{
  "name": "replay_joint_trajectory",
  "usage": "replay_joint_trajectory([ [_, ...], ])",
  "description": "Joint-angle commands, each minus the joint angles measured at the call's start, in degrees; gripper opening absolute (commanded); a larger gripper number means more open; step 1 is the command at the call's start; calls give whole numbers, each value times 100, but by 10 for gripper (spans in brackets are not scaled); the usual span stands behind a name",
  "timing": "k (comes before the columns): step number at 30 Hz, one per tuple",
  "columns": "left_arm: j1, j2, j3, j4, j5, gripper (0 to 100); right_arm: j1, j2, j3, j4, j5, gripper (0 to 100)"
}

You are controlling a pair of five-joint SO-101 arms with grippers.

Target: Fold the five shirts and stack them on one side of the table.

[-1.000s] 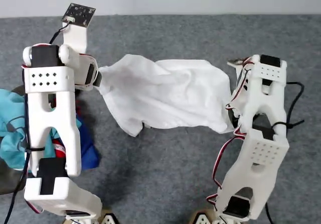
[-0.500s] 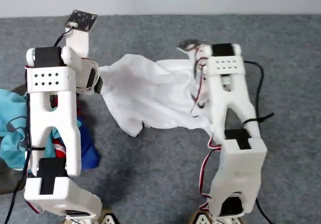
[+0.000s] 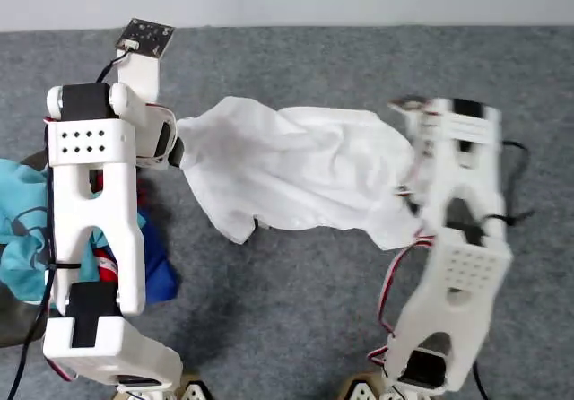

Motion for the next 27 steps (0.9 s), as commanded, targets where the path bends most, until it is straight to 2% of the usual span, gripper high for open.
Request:
replay_joint_trajectory([
  [1, 26, -325, -57, 62, 53, 170, 646, -110, -290, 444, 343, 132],
  [5, 26, -325, -57, 62, 53, 170, 848, -286, -290, 1007, 360, 132],
  [8, 26, -325, -57, 62, 53, 170, 857, -708, -281, 1042, 308, 132],
  [14, 26, -325, -57, 62, 53, 170, 462, -1358, -246, 1051, -202, 137],
  [20, 26, -325, -57, 70, 53, 170, 13, -1033, -246, 989, -475, 152],
  [23, 26, -325, -66, 70, 53, 170, 13, -681, -246, 760, -659, 213],
  [27, 18, -325, -66, 70, 26, 170, 4, -444, -281, 409, -730, 219],
])
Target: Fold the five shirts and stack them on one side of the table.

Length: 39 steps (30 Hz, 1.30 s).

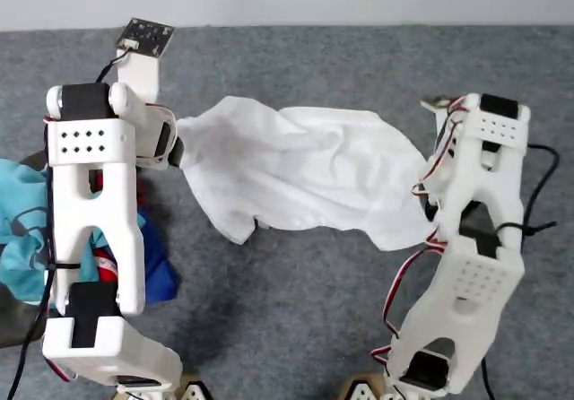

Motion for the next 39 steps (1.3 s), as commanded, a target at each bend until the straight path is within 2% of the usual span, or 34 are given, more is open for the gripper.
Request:
replay_joint_trajectory([
  [1, 18, -325, -66, 70, 26, 170, -92, -22, -281, -268, -79, 219],
  [9, 18, -325, -66, 70, 26, 169, 119, 303, -281, -840, -35, 199],
  [16, 18, -325, -57, 70, 44, 169, 84, 875, -281, -804, -70, 193],
  [21, 18, -325, -40, 70, 44, 169, 75, 884, -281, -804, -53, 20],
  [26, 123, -325, -31, 79, 44, 169, 110, 585, -281, -620, -44, 9],
  [32, 853, -273, -31, 185, 44, 169, 233, -180, -281, -338, 158, 9],
  [39, 1749, 167, 716, 158, 18, 170, 1024, -787, -281, -382, 369, 9],
])
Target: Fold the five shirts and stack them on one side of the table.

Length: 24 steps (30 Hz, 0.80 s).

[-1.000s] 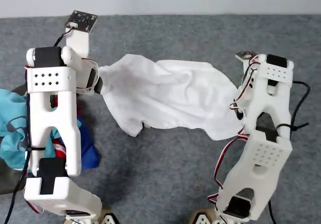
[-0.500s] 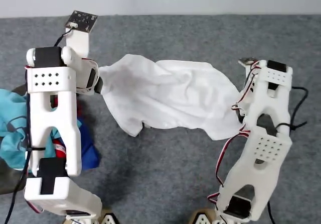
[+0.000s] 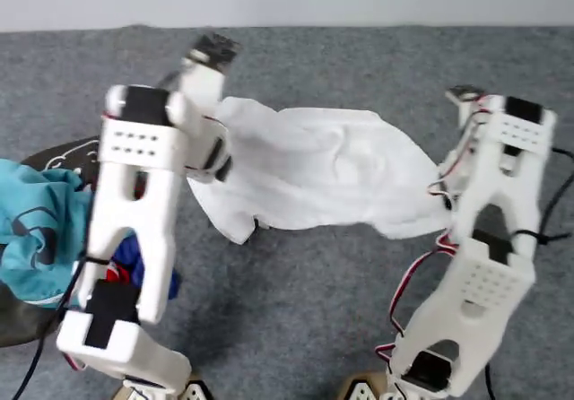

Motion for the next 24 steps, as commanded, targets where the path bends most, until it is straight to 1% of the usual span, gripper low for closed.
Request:
replay_joint_trajectory([
  [1, 431, 237, 418, 114, 9, 170, 479, -505, -97, 48, 158, 9],
  [6, 765, 1020, 655, 105, -440, 170, 725, -488, -97, 66, 167, 9],
  [13, 1292, 1424, 602, -62, -448, 175, 734, -497, -97, 110, 149, 9],
  [18, 1319, 1705, 602, -360, -475, 226, 725, -488, -97, 110, 141, 9],
  [24, 1284, 2022, 602, -800, -484, 229, 734, -488, -97, 101, 167, 9],
])
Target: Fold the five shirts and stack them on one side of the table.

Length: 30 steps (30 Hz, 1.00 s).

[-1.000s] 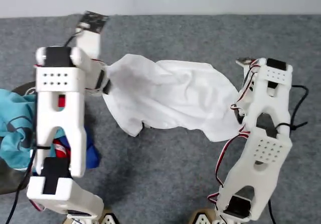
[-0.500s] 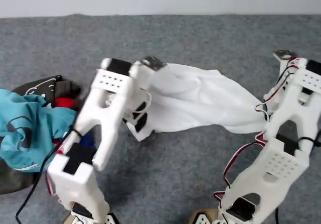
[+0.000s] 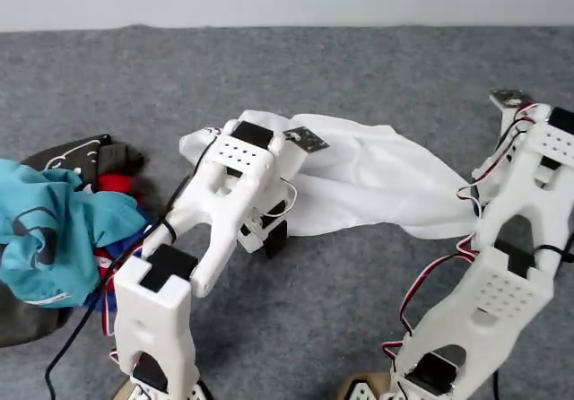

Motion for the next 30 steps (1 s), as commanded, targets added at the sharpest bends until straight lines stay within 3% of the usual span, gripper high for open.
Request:
replay_joint_trajectory([
  [1, -44, 62, -57, -360, -114, 229, 127, -382, -97, 101, 44, 9],
  [10, -457, 985, -57, -800, -62, 222, 127, -382, -97, 101, 44, 9],
  [17, -404, 1160, -251, -782, -114, 15, 127, -382, -97, 110, 44, 9],
  [21, -457, 1152, -505, -237, -316, 13, 110, -426, -97, 242, 44, 9],
  [25, -703, 642, -1543, 554, -308, 13, 101, -505, -97, 611, 53, 9],
  [30, -1284, -651, -2747, 659, -352, 13, 127, -1209, -97, 804, 53, 9],
])
